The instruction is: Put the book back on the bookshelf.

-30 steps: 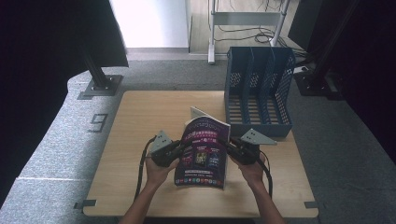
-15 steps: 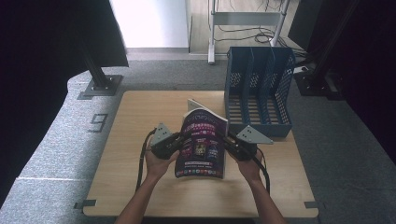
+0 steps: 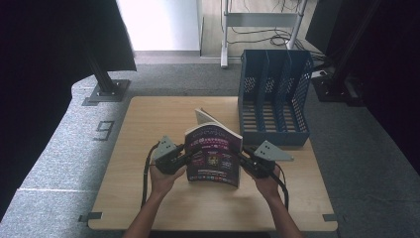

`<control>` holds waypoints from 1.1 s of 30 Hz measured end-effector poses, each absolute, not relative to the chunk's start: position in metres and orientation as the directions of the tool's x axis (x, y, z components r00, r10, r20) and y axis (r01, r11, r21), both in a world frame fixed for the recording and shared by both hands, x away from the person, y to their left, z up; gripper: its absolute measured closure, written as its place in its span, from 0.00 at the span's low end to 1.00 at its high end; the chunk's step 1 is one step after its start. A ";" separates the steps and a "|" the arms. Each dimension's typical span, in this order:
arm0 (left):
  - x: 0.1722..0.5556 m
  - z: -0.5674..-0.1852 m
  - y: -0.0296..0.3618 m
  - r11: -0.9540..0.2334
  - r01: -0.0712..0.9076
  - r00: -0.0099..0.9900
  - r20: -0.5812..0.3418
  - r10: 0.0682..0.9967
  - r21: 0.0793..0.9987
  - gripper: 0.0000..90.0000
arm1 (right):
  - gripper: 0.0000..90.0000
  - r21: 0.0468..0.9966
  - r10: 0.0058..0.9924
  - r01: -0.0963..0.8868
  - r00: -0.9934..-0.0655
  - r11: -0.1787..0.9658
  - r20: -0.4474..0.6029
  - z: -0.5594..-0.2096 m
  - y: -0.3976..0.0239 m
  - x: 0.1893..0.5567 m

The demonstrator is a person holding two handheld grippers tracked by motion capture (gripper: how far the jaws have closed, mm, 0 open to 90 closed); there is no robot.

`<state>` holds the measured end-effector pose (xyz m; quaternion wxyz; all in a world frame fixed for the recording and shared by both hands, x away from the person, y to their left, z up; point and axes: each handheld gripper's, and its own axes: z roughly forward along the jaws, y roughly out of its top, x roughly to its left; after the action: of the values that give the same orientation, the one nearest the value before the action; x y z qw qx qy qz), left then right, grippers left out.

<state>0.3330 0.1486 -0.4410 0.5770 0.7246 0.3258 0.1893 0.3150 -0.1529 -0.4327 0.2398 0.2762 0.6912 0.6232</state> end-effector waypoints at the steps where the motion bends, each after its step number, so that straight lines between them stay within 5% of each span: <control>1: 0.335 -0.442 0.149 -0.119 0.262 0.711 -0.108 0.695 0.958 0.69 | 0.90 0.994 0.678 0.084 -0.735 0.070 0.014 -0.433 -0.153 0.314; 16: 0.356 -0.435 0.147 -0.123 0.277 0.720 -0.121 0.684 0.953 0.32 | 0.90 0.993 0.632 0.062 -0.775 0.098 -0.014 -0.433 -0.151 0.304; 33: 0.367 -0.434 0.142 -0.166 0.263 0.774 -0.105 0.625 0.951 0.23 | 0.90 0.993 0.609 0.042 -0.792 0.109 -0.033 -0.434 -0.152 0.302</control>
<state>0.3673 0.1421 -0.4340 0.5734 0.7470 0.2971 0.1580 0.3019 -0.1516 -0.4337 0.2261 0.2296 0.7095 0.6267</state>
